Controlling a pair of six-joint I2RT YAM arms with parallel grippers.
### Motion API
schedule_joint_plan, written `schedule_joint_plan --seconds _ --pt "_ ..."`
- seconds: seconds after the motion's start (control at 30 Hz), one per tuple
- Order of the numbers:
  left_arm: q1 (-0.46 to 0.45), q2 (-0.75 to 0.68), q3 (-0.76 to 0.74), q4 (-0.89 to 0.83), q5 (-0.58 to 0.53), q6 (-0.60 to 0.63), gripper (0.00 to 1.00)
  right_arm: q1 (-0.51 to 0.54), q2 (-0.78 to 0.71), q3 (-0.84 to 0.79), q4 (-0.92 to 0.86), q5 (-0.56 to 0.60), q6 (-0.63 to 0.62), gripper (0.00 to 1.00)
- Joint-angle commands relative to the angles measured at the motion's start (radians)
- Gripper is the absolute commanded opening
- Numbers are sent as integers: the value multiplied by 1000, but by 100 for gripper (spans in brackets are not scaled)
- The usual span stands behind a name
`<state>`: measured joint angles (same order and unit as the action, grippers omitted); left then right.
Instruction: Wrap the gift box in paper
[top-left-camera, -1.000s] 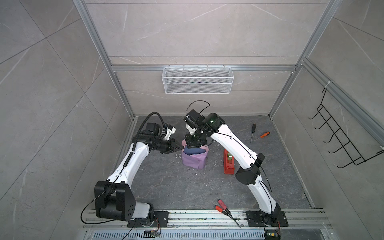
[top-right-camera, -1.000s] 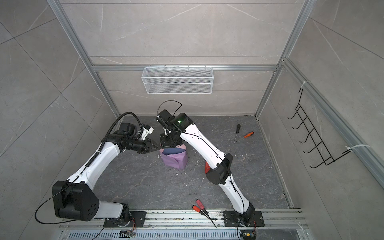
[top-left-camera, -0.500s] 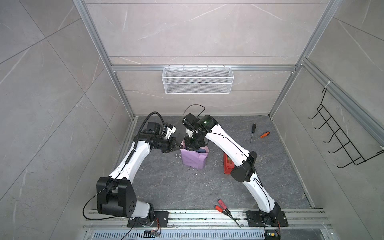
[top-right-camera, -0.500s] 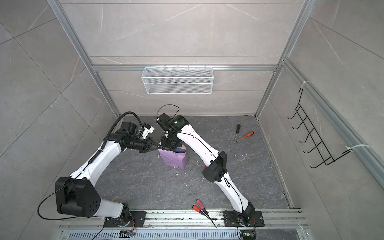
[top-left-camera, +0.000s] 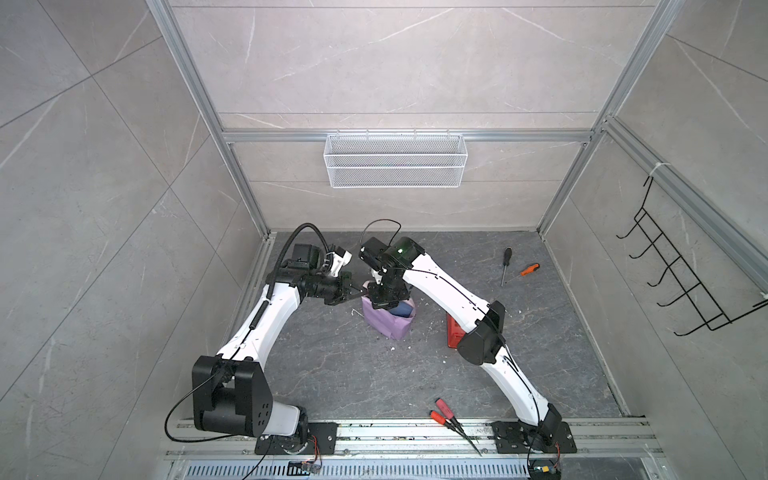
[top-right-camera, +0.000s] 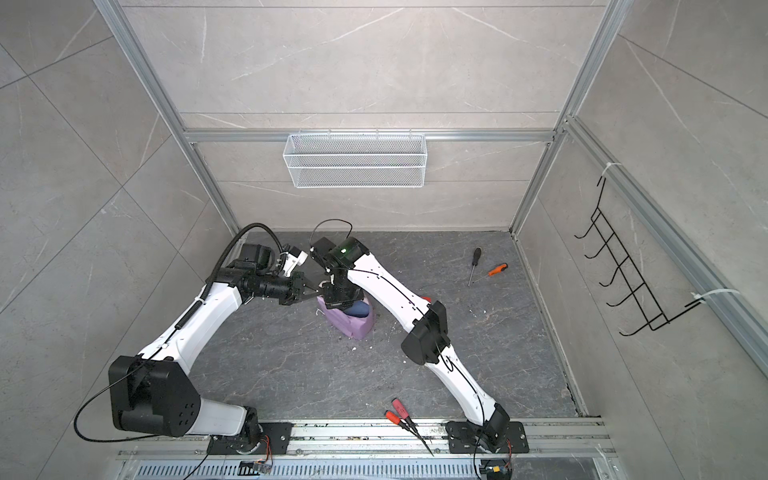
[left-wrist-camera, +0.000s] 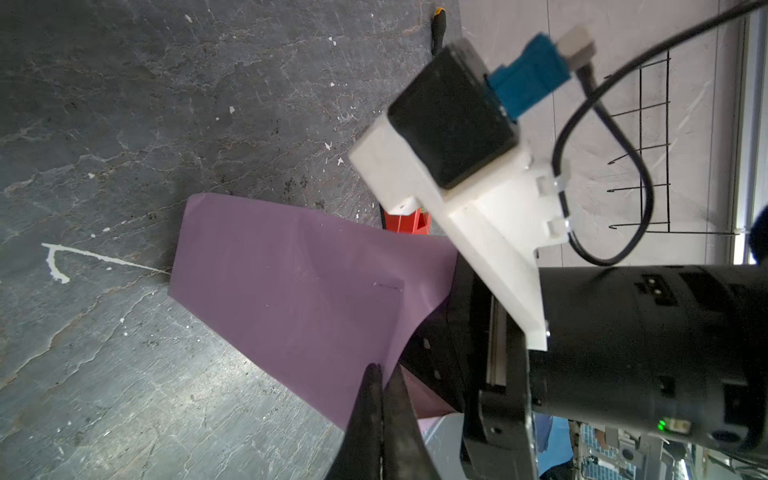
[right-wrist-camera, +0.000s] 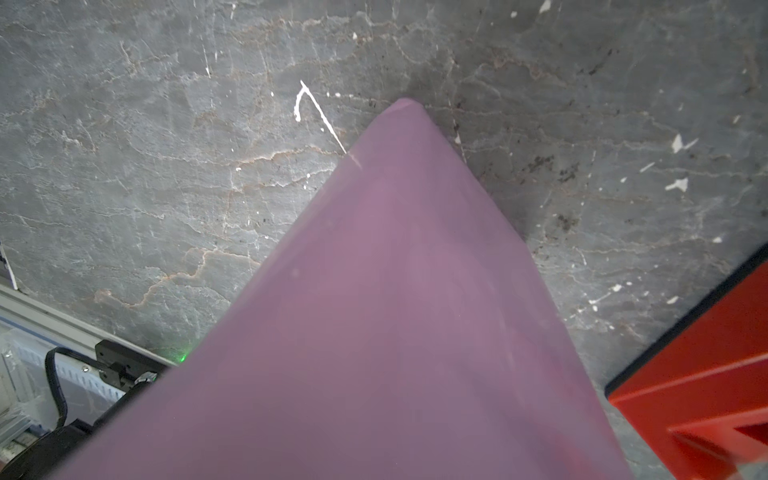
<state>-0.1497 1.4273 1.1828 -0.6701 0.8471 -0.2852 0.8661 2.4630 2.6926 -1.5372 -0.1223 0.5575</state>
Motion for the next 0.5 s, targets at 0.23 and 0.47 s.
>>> schedule_joint_plan --seconds 0.23,0.47 --pt "25 -86 9 93 131 -59 0 15 46 -126 30 44 -14 0" --pt "44 -111 -4 106 150 -62 0 18 21 -254 97 33 -23 0"
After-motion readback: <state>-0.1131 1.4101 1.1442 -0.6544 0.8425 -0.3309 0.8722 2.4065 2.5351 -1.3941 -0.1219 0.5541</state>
